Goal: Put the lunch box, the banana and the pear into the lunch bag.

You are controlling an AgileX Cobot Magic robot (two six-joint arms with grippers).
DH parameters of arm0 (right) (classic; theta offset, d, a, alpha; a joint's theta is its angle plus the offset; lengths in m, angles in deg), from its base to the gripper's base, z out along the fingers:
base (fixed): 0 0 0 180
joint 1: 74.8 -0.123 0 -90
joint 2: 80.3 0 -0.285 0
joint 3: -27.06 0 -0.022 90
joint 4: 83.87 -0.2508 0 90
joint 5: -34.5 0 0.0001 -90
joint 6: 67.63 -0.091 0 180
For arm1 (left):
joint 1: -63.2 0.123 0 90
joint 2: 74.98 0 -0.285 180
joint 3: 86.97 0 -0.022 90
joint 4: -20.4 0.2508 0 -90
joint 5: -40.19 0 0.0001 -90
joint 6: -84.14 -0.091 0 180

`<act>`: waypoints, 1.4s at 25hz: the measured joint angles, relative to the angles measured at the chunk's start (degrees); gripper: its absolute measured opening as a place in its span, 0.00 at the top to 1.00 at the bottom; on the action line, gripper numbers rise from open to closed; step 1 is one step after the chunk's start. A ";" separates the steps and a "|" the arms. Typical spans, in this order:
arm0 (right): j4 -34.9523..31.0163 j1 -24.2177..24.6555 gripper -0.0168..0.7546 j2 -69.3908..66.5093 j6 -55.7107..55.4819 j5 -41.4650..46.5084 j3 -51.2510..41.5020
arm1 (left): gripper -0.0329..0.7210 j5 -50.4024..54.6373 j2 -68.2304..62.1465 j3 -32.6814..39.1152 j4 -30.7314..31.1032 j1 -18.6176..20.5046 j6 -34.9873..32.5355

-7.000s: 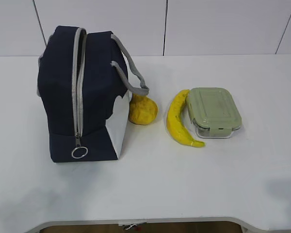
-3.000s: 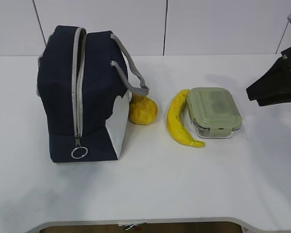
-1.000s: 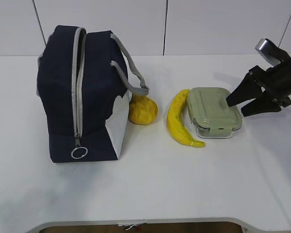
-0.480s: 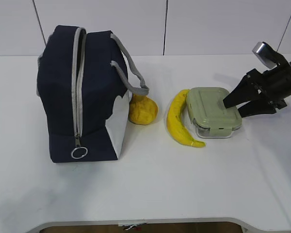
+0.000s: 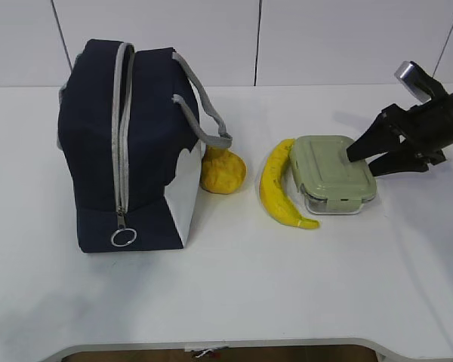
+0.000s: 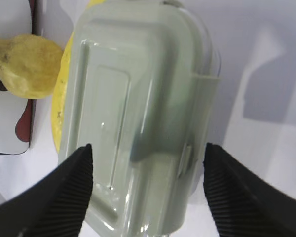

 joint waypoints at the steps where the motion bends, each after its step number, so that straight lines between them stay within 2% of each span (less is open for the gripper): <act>1: -0.09 0.00 0.26 0.00 0.00 -0.39 0.00 | 0.63 0.00 0.00 0.00 0.00 0.00 0.00; 15: -4.84 0.00 0.26 -3.79 0.20 0.82 0.00 | 0.63 0.00 0.00 0.00 0.00 0.00 0.00; 21: -4.99 0.00 0.27 -4.34 0.68 2.12 0.00 | 0.63 0.00 0.00 0.00 0.00 0.00 0.00; 35: -5.96 0.08 0.41 -4.43 0.95 2.54 0.00 | 0.63 0.00 0.00 0.00 0.00 0.00 0.00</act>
